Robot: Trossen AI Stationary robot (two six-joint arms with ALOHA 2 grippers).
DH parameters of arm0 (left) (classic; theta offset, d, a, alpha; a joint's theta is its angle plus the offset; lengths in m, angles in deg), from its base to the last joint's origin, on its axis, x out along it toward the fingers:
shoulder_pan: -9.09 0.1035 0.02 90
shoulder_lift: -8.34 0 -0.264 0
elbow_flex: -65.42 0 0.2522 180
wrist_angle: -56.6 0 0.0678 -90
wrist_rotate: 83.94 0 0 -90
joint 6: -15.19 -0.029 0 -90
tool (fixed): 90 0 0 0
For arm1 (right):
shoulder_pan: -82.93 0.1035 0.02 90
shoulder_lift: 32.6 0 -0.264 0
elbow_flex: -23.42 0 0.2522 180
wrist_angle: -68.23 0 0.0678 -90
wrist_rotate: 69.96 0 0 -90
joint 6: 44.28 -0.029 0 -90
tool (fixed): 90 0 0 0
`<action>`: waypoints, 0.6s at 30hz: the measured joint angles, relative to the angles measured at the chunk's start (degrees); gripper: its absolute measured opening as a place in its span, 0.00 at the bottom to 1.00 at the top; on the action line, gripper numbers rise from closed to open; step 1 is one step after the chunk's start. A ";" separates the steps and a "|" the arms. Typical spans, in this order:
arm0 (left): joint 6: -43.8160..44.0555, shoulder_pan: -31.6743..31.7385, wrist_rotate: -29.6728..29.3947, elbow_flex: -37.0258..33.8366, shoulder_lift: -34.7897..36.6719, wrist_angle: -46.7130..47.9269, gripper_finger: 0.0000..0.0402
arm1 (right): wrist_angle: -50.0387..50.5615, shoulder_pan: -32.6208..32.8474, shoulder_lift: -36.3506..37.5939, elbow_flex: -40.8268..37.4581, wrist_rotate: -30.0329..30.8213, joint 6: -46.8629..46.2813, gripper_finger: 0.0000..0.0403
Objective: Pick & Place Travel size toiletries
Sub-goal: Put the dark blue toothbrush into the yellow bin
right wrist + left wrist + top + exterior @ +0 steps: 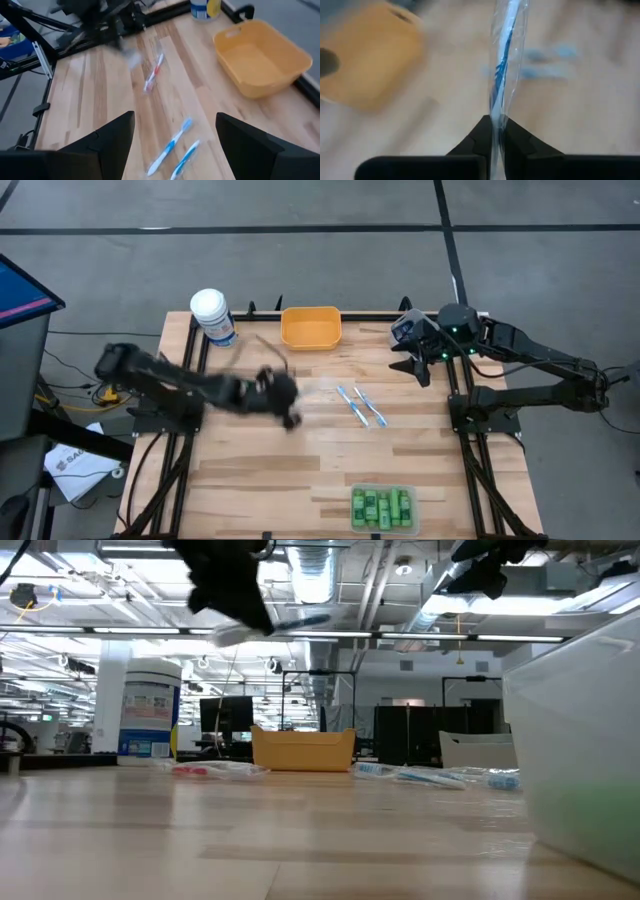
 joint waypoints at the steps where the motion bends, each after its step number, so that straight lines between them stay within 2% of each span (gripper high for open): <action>1: -2.72 3.25 -0.27 0.01 1.55 -0.66 0.04 | -0.58 -0.02 0.00 0.00 0.01 0.68 0.67; 4: -13.45 13.31 2.61 -0.03 4.45 -6.46 0.04 | -3.33 -0.02 -0.42 0.00 0.00 1.17 0.67; 9: -27.81 27.99 13.53 -0.01 5.01 -15.65 0.04 | -5.67 0.02 -0.85 0.00 0.00 0.91 0.67; 14: -37.20 37.42 19.47 -0.01 2.96 -16.72 0.04 | -6.75 0.00 -1.68 0.04 0.02 -0.72 0.67; 18: -43.26 42.07 25.74 -0.01 -0.59 -16.88 0.04 | -7.42 -0.25 -3.09 0.04 0.07 -2.66 0.67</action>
